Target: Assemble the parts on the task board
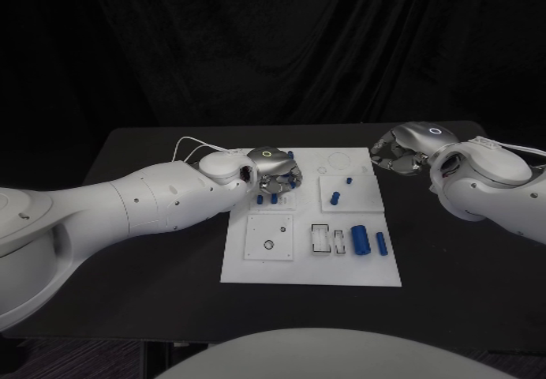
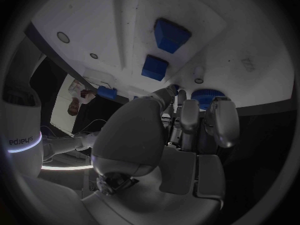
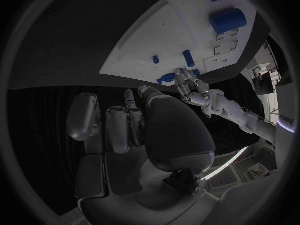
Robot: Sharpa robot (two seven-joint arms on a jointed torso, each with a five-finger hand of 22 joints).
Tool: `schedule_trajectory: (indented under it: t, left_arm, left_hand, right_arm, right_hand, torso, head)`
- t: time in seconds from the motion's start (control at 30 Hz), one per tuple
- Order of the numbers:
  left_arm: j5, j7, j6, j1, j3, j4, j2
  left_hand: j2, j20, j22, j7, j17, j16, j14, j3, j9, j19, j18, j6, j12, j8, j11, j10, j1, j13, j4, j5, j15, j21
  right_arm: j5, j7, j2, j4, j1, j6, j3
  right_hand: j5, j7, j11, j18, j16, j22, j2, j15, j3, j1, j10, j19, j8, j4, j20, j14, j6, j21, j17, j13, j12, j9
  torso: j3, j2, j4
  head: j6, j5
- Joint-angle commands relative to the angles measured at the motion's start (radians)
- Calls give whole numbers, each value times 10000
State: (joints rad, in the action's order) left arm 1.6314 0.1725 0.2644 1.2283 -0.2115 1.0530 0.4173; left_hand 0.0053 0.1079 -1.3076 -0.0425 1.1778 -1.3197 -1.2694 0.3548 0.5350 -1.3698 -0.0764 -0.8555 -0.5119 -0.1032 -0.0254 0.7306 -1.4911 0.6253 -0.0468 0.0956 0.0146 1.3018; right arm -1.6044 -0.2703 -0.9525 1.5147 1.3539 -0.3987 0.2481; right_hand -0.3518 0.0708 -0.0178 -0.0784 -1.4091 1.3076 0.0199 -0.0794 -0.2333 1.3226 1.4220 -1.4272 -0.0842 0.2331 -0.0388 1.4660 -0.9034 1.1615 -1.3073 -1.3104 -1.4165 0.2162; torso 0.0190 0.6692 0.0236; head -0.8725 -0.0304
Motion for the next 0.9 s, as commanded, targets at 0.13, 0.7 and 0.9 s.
schedule_trajectory:
  t: [0.13, 0.7, 0.9]
  left_arm:
    - [6, 311, 550, -23, 9, 50, 64]
    - [5, 328, 2347, 87, 72, 1354, 1280]
    - [5, 195, 2015, 146, 58, 1775, 1870]
  left_hand:
    - [152, -26, -1823, -101, 74, -114, -171, -91, 53, -193, 150, -306, -249, -153, 107, 398, -45, 181, 100, 75, 85, 213]
    - [62, -62, -1887, -198, 141, -187, -360, -182, 55, -383, 196, -494, -199, -197, 92, 634, -10, 138, 144, 145, 102, 431]
    - [72, -68, -1844, -210, 13, -94, -274, -171, 27, -294, 166, -443, -117, -147, 80, 629, 12, 84, 126, 180, 83, 303]
  right_arm:
    - [-26, -119, -10, 7, -21, -38, -6]
    - [-26, -100, -126, 12, -24, -67, -6]
    - [-26, -96, -139, -5, -25, -94, -5]
  right_hand:
    - [-61, -8, 13, -19, 29, 1568, 83, 62, -55, -5, -57, 63, 34, -24, -3, 547, -58, 1, -1373, -1307, 20, -15]
    - [-61, -8, 13, -19, 29, 1568, 83, 62, -55, -5, -57, 63, 34, -24, -3, 547, -58, 1, -1373, -1307, 20, -15]
    - [-60, -4, 15, -24, 45, 1562, 89, 61, -70, -10, -89, 70, 36, -32, -2, 544, -63, -26, -1360, -1276, 57, -17]
  torso:
    - [1, -4, 1]
    - [6, -25, 38]
    - [-2, -7, 45]
  head:
    - [-1, 13]
    - [-1, 23]
    - [-1, -31]
